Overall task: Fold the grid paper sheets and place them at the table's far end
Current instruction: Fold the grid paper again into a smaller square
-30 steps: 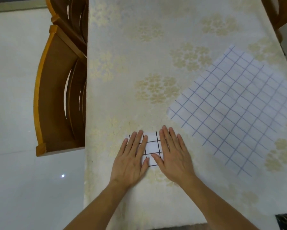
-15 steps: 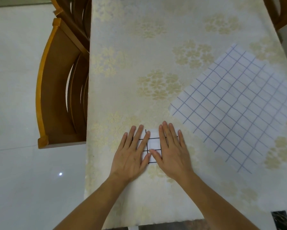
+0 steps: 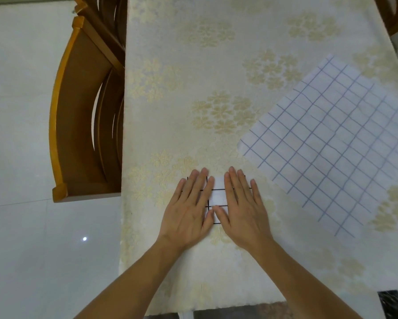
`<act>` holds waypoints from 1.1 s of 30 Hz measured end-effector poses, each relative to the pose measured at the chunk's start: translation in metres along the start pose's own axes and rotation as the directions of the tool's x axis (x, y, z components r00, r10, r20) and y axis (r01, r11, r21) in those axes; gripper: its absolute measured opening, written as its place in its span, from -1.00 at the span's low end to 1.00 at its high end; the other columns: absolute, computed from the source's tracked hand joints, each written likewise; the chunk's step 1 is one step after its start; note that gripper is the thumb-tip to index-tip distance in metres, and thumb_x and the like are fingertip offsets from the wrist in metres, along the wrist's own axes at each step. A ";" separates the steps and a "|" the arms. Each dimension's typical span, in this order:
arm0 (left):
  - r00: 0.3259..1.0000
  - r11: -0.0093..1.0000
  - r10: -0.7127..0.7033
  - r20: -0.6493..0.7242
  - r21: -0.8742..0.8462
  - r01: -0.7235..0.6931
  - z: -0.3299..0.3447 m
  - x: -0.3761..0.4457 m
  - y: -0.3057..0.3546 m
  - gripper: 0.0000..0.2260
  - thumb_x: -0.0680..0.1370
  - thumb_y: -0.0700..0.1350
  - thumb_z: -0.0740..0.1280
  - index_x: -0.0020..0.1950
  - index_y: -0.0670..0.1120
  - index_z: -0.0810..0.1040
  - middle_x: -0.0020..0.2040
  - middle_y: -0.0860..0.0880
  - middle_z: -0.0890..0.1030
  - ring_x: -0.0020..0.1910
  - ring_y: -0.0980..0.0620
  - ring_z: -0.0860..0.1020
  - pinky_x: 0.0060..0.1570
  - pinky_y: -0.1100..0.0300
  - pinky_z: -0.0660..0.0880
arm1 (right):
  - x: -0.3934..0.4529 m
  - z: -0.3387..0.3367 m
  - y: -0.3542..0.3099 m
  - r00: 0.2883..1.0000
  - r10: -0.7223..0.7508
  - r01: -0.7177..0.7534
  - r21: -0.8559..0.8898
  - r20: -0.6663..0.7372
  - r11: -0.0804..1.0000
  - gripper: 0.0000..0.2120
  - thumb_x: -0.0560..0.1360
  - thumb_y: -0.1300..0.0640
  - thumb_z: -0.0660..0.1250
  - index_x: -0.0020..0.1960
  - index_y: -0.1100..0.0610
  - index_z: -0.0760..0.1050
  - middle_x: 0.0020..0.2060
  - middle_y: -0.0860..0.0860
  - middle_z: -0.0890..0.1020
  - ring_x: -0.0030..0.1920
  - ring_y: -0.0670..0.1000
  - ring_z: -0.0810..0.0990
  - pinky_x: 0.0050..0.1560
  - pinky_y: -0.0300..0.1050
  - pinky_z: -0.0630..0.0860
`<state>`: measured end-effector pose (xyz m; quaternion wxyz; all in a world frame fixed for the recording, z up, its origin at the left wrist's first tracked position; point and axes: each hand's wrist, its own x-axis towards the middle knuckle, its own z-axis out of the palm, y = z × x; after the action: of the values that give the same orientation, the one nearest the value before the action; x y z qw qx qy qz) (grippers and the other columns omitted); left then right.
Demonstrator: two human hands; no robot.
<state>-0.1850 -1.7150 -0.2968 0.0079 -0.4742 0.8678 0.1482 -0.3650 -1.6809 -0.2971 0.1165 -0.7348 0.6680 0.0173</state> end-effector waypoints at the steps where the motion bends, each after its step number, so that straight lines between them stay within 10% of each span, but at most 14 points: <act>1: 1.000 1.000 -0.014 0.002 0.004 0.014 0.001 0.001 0.001 -0.39 0.64 0.13 0.01 0.61 -0.13 -0.05 0.62 -0.12 -0.06 0.60 -0.07 -0.11 0.54 -0.08 0.06 | 0.002 0.001 -0.001 1.000 -0.007 0.007 0.005 0.003 1.000 -0.30 0.64 -0.23 -0.16 0.61 0.21 -0.08 0.61 0.12 -0.04 0.61 0.08 -0.11 0.57 0.17 0.04; 15: 0.997 0.997 -0.071 0.026 0.024 0.070 -0.005 -0.007 -0.013 -0.33 0.65 0.24 -0.05 0.61 -0.13 -0.14 0.62 -0.10 -0.13 0.59 -0.05 -0.15 0.52 -0.03 -0.05 | -0.011 -0.004 0.016 0.995 0.093 -0.093 -0.002 0.030 0.996 -0.21 0.62 -0.34 -0.12 0.61 0.20 -0.14 0.62 0.09 -0.09 0.61 0.05 -0.13 0.58 0.10 0.01; 19: 0.983 0.958 -0.177 -0.056 -0.238 0.159 -0.020 -0.012 -0.010 -0.41 0.66 0.14 0.06 0.61 -0.10 0.03 0.62 -0.05 0.02 0.59 0.01 -0.04 0.55 0.06 0.00 | -0.017 -0.016 0.016 0.989 0.147 -0.148 0.085 0.017 0.985 -0.28 0.64 -0.27 -0.05 0.62 0.14 -0.14 0.61 0.05 -0.10 0.60 0.02 -0.14 0.58 0.00 -0.08; 24: 0.787 0.694 -0.605 -0.121 -0.565 0.446 -0.045 -0.021 -0.008 -0.73 0.60 -0.11 0.31 0.28 -0.15 0.51 0.18 -0.10 0.53 0.05 -0.01 0.52 0.06 0.11 0.51 | -0.030 -0.037 0.021 0.863 0.483 -0.397 0.393 -0.147 0.830 -0.65 0.57 0.02 0.31 0.32 0.13 0.47 0.12 0.06 0.56 0.08 0.10 0.57 -0.01 -0.04 0.57; 33: 0.651 0.513 -0.759 0.012 -0.604 0.610 -0.039 -0.017 0.015 -0.96 0.59 -0.11 0.34 -0.03 -0.06 0.54 -0.18 0.01 0.58 -0.22 0.05 0.54 -0.23 0.21 0.46 | -0.012 -0.042 0.012 0.704 0.699 -0.663 0.470 0.126 0.582 -0.69 0.56 -0.13 0.31 0.06 0.12 0.50 -0.05 -0.01 0.55 -0.12 0.01 0.49 -0.21 -0.12 0.43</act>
<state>-0.1834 -1.7032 -0.2535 -0.1836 -0.7746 0.5157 0.3168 -0.3833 -1.6787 -0.2559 0.2556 -0.3687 0.8838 -0.1329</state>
